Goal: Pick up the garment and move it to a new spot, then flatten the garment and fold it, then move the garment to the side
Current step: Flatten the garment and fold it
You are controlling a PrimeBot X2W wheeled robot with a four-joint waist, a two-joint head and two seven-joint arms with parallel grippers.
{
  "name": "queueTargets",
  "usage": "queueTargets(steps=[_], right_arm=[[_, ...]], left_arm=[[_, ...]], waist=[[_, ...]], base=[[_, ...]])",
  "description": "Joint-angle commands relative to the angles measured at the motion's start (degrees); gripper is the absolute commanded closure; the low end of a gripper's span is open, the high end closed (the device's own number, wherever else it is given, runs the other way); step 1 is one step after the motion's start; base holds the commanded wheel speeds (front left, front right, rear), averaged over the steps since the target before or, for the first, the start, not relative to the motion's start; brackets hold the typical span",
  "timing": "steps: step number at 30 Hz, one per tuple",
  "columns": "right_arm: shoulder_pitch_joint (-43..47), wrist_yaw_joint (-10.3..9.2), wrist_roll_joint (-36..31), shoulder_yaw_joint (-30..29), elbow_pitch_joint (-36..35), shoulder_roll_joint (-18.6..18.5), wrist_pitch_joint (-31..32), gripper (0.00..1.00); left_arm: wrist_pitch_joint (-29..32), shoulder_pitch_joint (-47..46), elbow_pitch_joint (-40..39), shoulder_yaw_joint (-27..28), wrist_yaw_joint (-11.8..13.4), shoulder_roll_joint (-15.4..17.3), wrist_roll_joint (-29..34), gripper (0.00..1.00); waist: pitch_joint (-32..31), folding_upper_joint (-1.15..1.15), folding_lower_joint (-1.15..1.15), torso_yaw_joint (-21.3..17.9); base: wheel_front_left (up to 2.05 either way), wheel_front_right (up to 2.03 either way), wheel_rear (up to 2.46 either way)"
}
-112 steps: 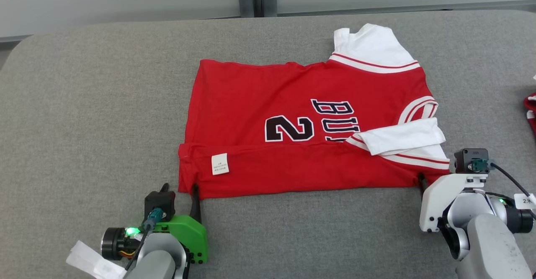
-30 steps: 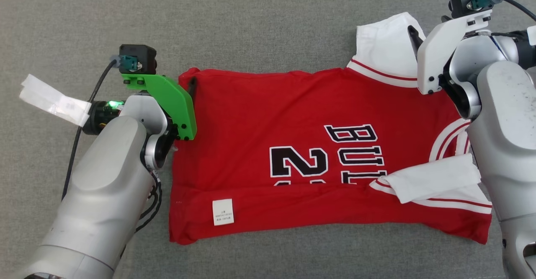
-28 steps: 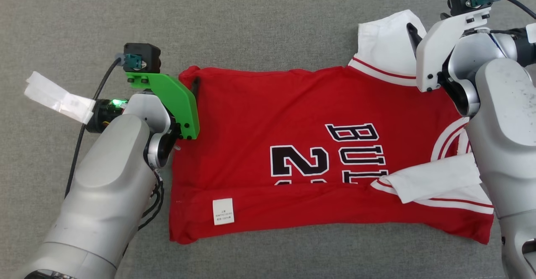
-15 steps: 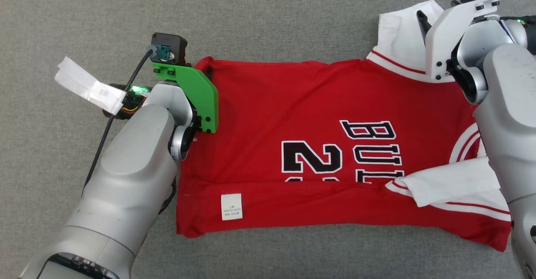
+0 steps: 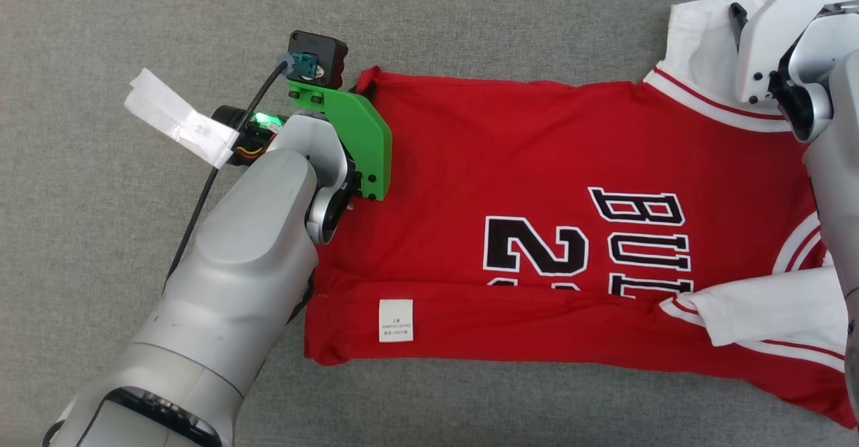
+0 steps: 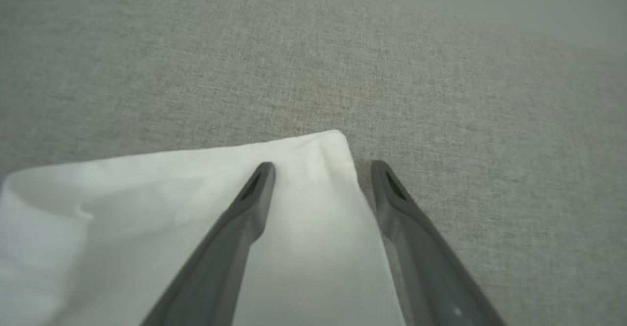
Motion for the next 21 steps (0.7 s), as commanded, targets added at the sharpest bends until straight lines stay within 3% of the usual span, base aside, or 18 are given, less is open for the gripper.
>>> queueTargets(steps=[1,6,7,8,13,21], right_arm=[[0.09,-0.10,-0.72,-0.05,1.31,-0.17,0.67,0.00],[0.39,-0.04,-1.60,0.52,4.82,0.20,3.28,0.00],[0.67,-0.05,-1.83,1.06,5.23,0.20,3.59,0.85],[0.73,-0.05,-2.05,1.49,5.32,-0.02,3.48,1.00],[-0.45,-0.13,-3.81,-0.12,3.13,-1.44,-2.60,1.00],[1.48,-0.11,-3.62,-4.87,0.10,1.01,-12.98,1.00]], left_arm=[[0.61,1.05,1.66,-0.44,0.05,0.50,-0.66,1.00],[0.04,0.59,2.02,-1.08,0.00,0.34,-1.33,1.00],[-0.38,0.47,2.09,-1.11,0.06,0.32,-1.44,1.00],[-0.59,0.31,2.14,-1.04,0.21,0.30,-1.48,1.00],[-3.81,-0.46,2.52,0.13,1.62,0.41,-1.57,1.00],[-9.89,0.22,3.58,1.42,2.68,0.75,-2.02,1.00]], waist=[[0.93,0.00,0.00,0.79],[1.25,0.00,0.00,1.05],[1.19,0.00,0.00,1.00],[1.09,0.00,0.00,0.91],[-0.02,0.00,0.00,0.25],[-3.80,0.00,0.00,-1.49]], base=[[0.00,0.00,0.00],[0.00,0.00,0.00],[0.00,0.00,0.00],[0.00,0.00,0.00],[0.00,0.00,0.00],[0.00,0.00,0.00]])
